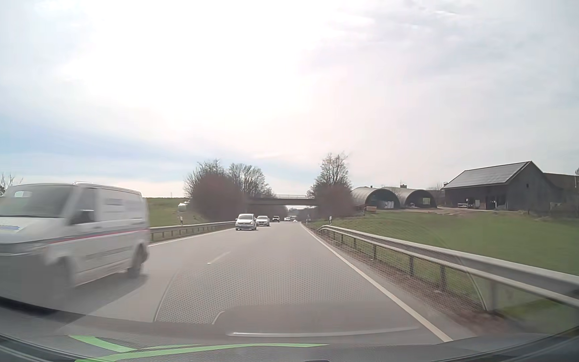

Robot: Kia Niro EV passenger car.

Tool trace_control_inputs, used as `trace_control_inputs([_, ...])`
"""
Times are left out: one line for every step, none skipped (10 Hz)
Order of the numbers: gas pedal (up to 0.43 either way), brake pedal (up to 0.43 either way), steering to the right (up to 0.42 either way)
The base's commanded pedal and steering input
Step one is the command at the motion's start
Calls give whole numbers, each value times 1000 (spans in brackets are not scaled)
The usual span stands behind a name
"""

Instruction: Follow the waypoints while adhering to traffic rules and regulations

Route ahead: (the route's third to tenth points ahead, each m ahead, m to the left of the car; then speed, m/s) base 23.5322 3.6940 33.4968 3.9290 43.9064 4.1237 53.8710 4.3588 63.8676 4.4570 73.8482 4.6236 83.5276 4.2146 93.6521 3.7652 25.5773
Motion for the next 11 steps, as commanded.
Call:
trace_control_inputs([248, 0, 5])
trace_control_inputs([248, 0, 5])
trace_control_inputs([240, 0, 4])
trace_control_inputs([240, 0, 4])
trace_control_inputs([228, 0, 4])
trace_control_inputs([228, 0, 4])
trace_control_inputs([220, 0, 3])
trace_control_inputs([220, 0, 3])
trace_control_inputs([197, 0, 3])
trace_control_inputs([189, 0, 3])
trace_control_inputs([189, 0, 3])
